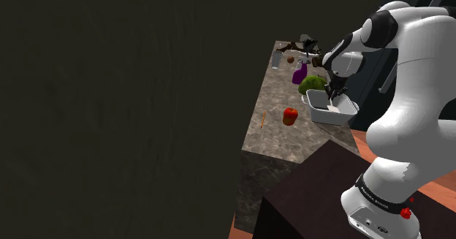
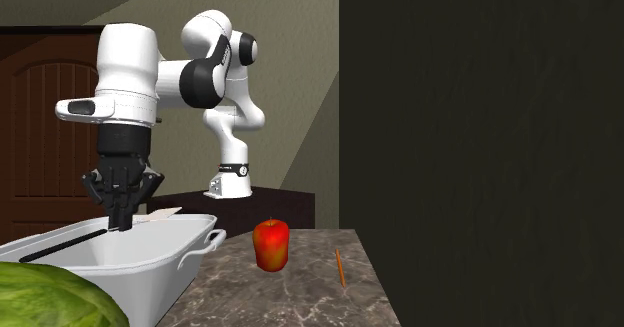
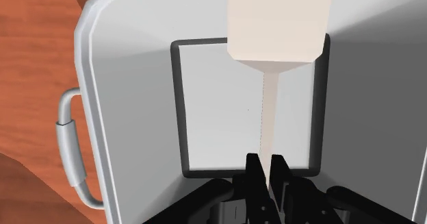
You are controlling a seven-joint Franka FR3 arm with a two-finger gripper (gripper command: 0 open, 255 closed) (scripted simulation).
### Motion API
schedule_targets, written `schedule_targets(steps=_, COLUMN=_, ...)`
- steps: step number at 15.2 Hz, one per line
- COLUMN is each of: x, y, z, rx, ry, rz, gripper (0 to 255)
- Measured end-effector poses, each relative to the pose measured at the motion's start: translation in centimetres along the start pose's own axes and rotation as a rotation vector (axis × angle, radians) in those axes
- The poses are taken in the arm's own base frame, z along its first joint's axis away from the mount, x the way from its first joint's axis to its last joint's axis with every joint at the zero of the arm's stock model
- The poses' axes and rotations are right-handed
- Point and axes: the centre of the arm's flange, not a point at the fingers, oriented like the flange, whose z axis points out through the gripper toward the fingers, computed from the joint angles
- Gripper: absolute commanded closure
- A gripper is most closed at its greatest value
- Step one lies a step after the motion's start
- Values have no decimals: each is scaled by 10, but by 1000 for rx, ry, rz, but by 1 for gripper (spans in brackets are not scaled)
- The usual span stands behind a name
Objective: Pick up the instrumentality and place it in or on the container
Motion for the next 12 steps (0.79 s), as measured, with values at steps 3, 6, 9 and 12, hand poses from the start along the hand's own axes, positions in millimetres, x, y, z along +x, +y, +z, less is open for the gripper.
schedule_targets(steps=3, x=0, y=0, z=0, rx=0, ry=0, rz=0, gripper=0)
schedule_targets(steps=6, x=0, y=0, z=0, rx=0, ry=0, rz=0, gripper=0)
schedule_targets(steps=9, x=-1, y=0, z=-6, rx=0, ry=0, rz=0, gripper=0)
schedule_targets(steps=12, x=1, y=-1, z=-38, rx=0, ry=1, rz=0, gripper=0)
